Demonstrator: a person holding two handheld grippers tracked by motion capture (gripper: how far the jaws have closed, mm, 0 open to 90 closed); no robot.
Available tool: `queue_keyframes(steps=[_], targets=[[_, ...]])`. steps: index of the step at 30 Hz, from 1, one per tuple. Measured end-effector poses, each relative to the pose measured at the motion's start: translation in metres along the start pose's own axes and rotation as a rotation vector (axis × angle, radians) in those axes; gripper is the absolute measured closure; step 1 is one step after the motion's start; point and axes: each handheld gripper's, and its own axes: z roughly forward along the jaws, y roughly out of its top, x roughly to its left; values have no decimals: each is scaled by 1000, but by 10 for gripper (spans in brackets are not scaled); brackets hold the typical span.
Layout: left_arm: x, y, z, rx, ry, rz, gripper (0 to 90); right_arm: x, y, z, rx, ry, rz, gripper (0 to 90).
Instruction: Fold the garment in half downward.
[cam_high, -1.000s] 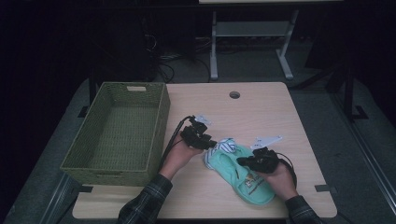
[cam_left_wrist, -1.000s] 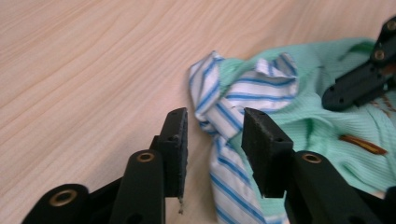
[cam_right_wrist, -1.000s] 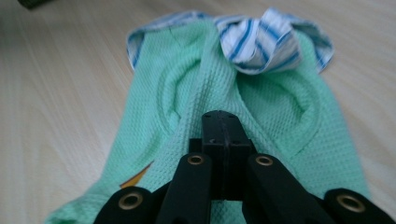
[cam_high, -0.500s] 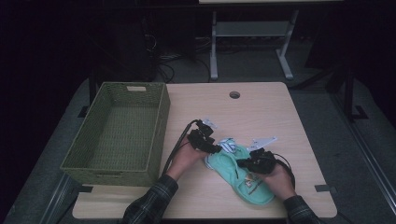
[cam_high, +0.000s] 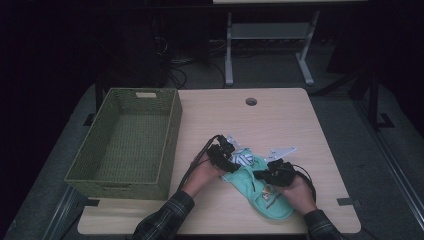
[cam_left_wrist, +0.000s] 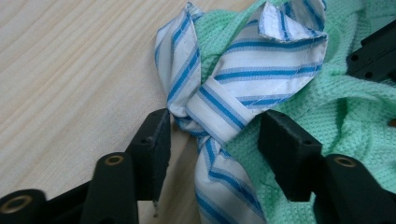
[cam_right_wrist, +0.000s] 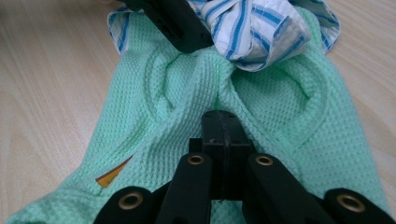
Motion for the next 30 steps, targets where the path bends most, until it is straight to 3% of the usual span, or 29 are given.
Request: queue_keyframes(steps=[4,12,22,24,30], targets=[[-1,0,-1,8,1,6,542,0,0,0,1,-1,-1,900],[4,-1,-3,2,-39,-8,779,0,0,0,-1,-5,-10,900],[14,-3,-16,-32,-42,-49,802,-2,-1,-14,-40,-14,5,900],[18,-2,-26,-52,-39,-60,802,-4,-3,-17,-49,-6,6,900],[20,0,-40,-91,-34,-79,802,2,2,-9,-45,16,-2,900]])
